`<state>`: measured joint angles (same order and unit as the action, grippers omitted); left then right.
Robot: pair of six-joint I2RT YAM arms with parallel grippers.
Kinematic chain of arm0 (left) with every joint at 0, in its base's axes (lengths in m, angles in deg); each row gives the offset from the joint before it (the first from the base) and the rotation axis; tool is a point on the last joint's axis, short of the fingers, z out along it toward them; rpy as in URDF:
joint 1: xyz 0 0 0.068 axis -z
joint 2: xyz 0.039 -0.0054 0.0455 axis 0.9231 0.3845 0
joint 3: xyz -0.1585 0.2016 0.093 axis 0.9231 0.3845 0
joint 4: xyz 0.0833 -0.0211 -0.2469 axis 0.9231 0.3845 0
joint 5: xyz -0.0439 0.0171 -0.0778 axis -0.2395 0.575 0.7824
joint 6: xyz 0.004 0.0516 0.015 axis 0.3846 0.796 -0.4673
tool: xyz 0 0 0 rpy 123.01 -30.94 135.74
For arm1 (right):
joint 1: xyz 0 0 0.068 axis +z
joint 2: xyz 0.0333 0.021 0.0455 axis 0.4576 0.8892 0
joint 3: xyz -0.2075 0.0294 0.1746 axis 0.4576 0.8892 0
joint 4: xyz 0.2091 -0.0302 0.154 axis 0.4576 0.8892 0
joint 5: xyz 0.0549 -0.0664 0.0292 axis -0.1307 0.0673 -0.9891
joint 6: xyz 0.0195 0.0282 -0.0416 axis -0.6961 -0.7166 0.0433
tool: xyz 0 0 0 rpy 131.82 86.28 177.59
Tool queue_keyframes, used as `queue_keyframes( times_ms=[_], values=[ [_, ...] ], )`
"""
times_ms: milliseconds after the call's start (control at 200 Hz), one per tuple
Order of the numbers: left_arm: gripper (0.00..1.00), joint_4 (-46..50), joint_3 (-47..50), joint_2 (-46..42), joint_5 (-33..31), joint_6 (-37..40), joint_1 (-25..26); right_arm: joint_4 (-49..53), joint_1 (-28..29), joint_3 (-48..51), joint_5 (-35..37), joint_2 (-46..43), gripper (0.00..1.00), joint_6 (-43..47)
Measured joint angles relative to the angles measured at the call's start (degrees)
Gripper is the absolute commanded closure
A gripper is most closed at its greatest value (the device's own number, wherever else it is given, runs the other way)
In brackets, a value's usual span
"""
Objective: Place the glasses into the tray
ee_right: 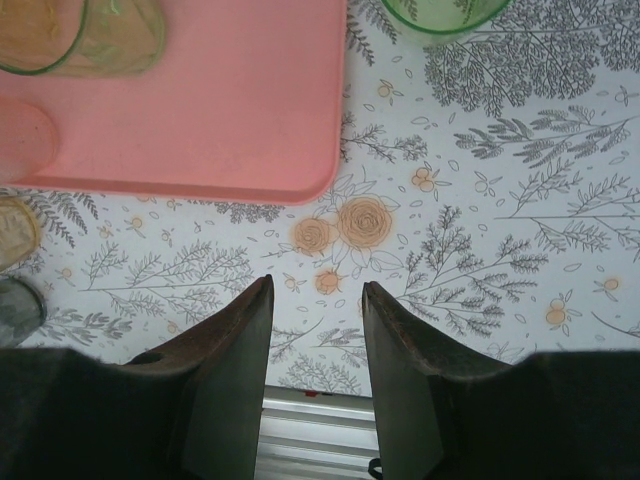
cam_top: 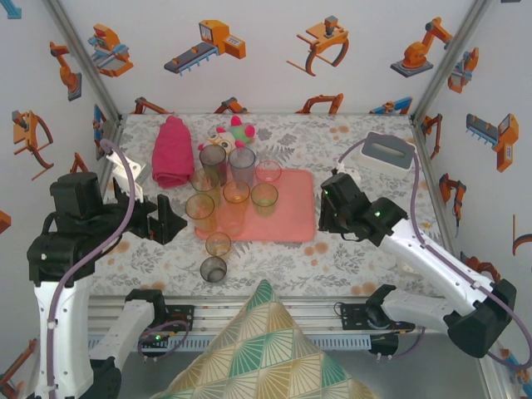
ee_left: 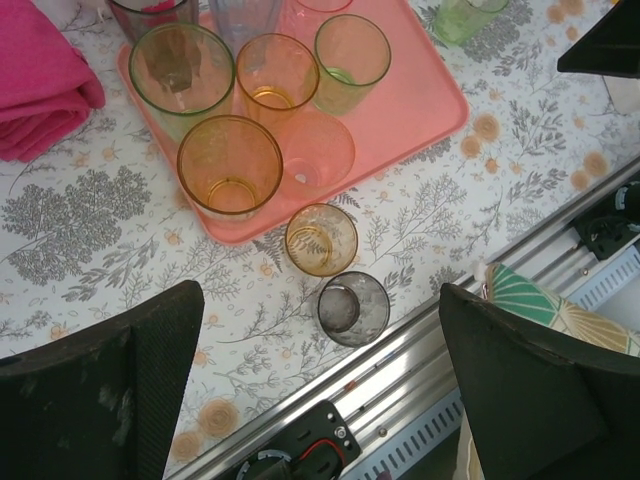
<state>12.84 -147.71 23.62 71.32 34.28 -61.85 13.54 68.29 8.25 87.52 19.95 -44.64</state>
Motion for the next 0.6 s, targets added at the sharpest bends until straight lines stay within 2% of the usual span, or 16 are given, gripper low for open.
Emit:
queue_keyframes(
  times_ms=[60, 175, 215, 371, 596],
  values=[
    [0.08, 0.5, 0.0, -0.6, 0.0, 0.5, 0.0, 0.3, 0.0, 0.7, 0.0, -0.4, 0.59, -0.7],
    [0.00, 2.0, 0.0, -1.5, -0.4, 1.8, 0.0, 1.1, 0.0, 0.9, 0.6, -0.3, 0.58, -1.4],
    [0.03, 2.7, 0.1, -1.9, -0.6, 2.4, 0.0, 1.3, 0.0, 0.9, 1.1, -0.3, 0.56, -1.4],
    [0.03, 4.7, 1.4, -4.0, -1.7, 4.8, 0.0, 1.5, -1.0, 0.8, 2.6, -0.2, 0.55, -1.4],
    [0.03, 7.2, 2.0, -4.5, -2.1, 7.0, 0.0, 1.9, -5.9, -0.3, 2.6, 1.4, 0.53, -1.4]
  ],
)
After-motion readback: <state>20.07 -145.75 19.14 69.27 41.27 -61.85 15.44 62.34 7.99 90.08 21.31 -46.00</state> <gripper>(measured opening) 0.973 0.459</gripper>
